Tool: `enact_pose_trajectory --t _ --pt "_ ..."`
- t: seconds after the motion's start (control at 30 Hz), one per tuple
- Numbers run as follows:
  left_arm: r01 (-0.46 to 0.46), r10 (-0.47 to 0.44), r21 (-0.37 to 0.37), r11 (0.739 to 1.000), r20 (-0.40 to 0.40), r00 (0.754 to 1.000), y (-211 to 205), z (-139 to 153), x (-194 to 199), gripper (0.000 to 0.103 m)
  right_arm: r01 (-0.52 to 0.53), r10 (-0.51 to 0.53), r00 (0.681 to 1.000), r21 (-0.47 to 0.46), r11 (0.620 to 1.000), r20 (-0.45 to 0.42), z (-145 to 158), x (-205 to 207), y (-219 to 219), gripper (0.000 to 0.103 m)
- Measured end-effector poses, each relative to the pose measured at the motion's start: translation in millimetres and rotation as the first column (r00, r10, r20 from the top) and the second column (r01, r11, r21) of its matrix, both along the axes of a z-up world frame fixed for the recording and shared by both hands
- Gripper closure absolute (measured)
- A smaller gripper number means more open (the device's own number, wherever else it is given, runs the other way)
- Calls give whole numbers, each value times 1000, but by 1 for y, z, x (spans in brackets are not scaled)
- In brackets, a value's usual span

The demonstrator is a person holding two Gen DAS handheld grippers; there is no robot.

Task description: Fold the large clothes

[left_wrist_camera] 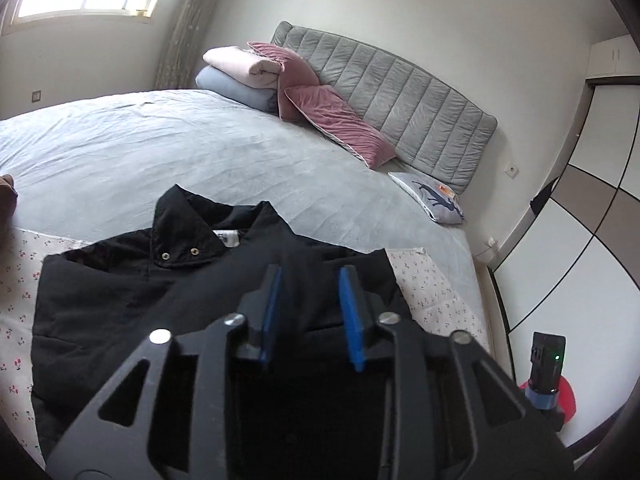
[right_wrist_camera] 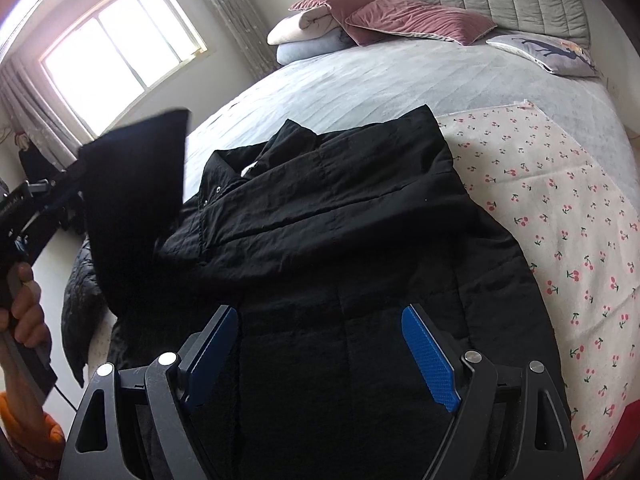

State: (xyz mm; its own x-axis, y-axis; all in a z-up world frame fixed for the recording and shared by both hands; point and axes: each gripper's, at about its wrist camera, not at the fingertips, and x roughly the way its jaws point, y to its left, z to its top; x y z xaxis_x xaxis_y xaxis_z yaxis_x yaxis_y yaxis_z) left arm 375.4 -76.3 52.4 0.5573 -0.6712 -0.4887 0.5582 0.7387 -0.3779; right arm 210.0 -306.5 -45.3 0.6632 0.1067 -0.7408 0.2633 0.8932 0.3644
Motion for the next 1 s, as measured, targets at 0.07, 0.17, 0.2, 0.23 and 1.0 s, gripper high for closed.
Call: enact_pose_trajectory --t 0.07,0.17,0.2,0.23,1.0 --pt "-57 58 -27 998 26 998 28 2 2 43 7 -7 1000 0 1000 -6 -2 1 -2 18" --pt "-151 151 3 989 20 988 73 3 20 43 11 -11 1000 0 1000 -15 -4 2 -1 18" --pt "-177 176 24 984 23 984 87 1 27 43 9 -9 1000 -4 1000 -19 -5 3 1 18" --pt "-199 198 47 979 25 980 98 -5 34 43 5 -5 1000 -7 1000 -22 -6 4 3 18" --pt "-156 184 301 941 -66 981 136 -155 41 66 -70 88 995 287 955 -51 -83 186 40 90"
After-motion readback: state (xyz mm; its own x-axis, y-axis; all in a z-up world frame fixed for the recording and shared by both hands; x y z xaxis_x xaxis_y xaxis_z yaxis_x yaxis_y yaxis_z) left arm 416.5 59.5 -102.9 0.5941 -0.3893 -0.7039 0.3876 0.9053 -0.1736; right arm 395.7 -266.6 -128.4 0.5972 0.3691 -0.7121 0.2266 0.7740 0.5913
